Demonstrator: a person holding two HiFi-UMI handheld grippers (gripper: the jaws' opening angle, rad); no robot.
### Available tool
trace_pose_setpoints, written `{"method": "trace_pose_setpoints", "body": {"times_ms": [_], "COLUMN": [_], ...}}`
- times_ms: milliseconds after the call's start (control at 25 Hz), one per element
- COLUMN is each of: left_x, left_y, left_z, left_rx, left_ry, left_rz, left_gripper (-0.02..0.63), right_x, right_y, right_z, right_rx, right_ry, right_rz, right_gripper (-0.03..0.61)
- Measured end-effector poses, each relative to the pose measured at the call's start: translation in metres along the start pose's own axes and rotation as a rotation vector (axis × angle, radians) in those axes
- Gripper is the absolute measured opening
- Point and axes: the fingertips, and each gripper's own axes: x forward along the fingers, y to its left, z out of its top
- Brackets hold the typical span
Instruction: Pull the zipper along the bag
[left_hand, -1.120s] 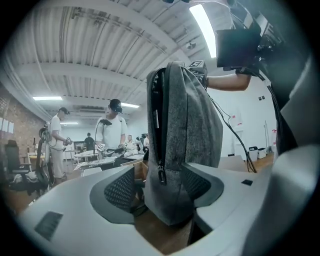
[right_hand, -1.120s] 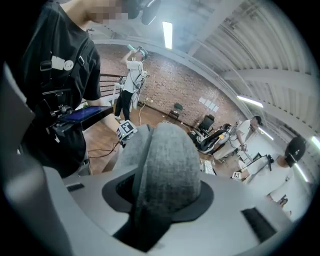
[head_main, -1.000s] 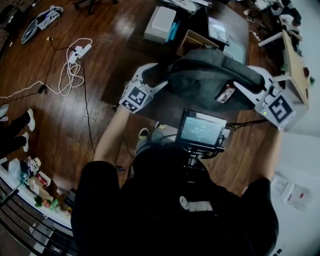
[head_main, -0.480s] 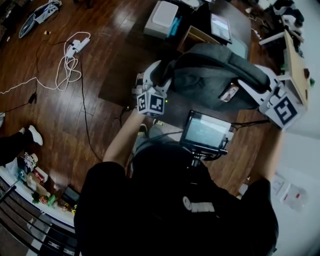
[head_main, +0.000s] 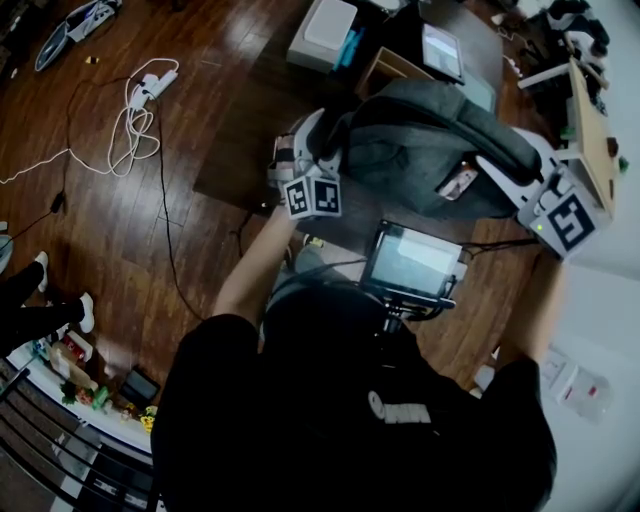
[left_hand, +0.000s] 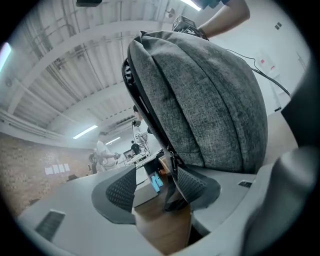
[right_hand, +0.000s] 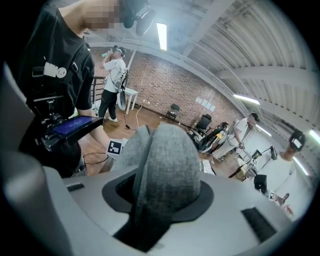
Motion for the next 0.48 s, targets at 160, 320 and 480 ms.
{"method": "trace_pose_setpoints", "body": {"times_ms": [160, 320, 480], "left_x": [0.003, 0.008, 0.007], "left_y": [-0.008, -0.015, -0.011], "left_z": [0.006, 0.01, 0.011], "left_rx": [0.094, 0.221, 0.25], "left_ry": [-0.022, -0.049, -0.053], "left_rz": [-0.02, -0.063, -0.096], "left_gripper": [0.165, 0.027, 0.006], "right_x": [-0.001, -0.001, -0.004], "right_y": [0.0, 0.0, -0.004], "right_z": [0.0, 0.0, -0.004], "right_rx": [0.002, 0.001, -0.013], "right_ry": [-0.007, -0.005, -0.003], "right_rz": [-0.003, -0.007, -0.037], "right_gripper": [0.17, 0.17, 0.181]}}
